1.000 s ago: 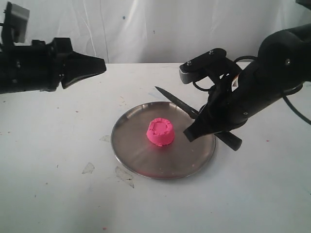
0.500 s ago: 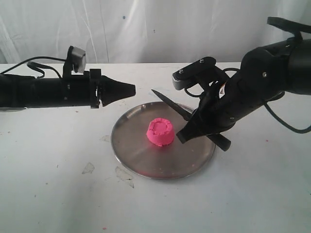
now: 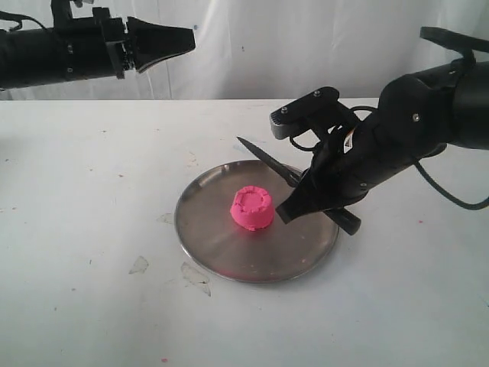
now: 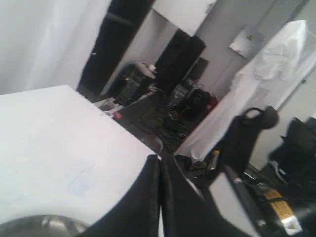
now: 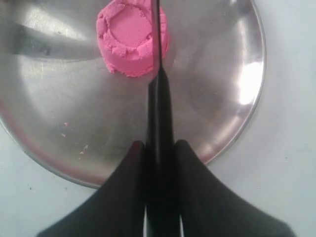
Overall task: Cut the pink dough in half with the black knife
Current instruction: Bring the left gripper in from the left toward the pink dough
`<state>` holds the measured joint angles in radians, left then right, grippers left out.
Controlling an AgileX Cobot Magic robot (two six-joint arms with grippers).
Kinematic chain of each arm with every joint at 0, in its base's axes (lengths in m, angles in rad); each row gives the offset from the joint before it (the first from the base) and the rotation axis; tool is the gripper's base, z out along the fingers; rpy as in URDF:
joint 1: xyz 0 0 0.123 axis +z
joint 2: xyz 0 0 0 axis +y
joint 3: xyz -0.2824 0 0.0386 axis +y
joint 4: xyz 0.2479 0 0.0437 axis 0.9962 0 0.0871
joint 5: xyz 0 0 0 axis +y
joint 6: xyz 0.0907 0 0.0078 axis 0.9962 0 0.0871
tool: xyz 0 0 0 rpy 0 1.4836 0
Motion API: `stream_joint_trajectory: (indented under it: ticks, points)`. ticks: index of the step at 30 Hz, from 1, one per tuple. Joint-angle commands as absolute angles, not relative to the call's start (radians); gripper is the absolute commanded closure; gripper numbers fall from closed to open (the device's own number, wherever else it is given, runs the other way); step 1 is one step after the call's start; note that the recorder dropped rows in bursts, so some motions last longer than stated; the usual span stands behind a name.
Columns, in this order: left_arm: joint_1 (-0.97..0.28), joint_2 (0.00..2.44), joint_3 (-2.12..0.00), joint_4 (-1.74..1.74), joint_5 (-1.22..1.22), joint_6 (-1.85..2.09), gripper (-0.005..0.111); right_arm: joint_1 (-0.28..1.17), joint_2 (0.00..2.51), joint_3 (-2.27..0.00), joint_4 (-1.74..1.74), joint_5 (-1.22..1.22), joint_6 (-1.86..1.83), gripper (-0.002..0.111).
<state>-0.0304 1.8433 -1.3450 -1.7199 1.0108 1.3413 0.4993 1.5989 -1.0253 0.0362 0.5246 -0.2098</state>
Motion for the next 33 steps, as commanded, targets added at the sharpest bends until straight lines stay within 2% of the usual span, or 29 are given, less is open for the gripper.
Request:
stream_joint_trajectory:
  ticks: [1, 6, 33]
  points:
    - [-0.092, 1.849, -1.337, -1.744, 0.799, 1.253, 0.107, 0.499, 1.597, -1.022, 0.026, 0.528, -0.215, 0.108]
    - [-0.153, 1.899, -1.339, -1.744, 0.754, 1.289, 0.107, 0.499, 1.597, -1.022, 0.029, 0.582, -0.221, 0.108]
    - [-0.153, 2.138, -1.388, -1.744, 0.848, 1.221, 0.107, 0.558, 1.703, -1.024, 0.027, 0.477, -0.224, 0.108]
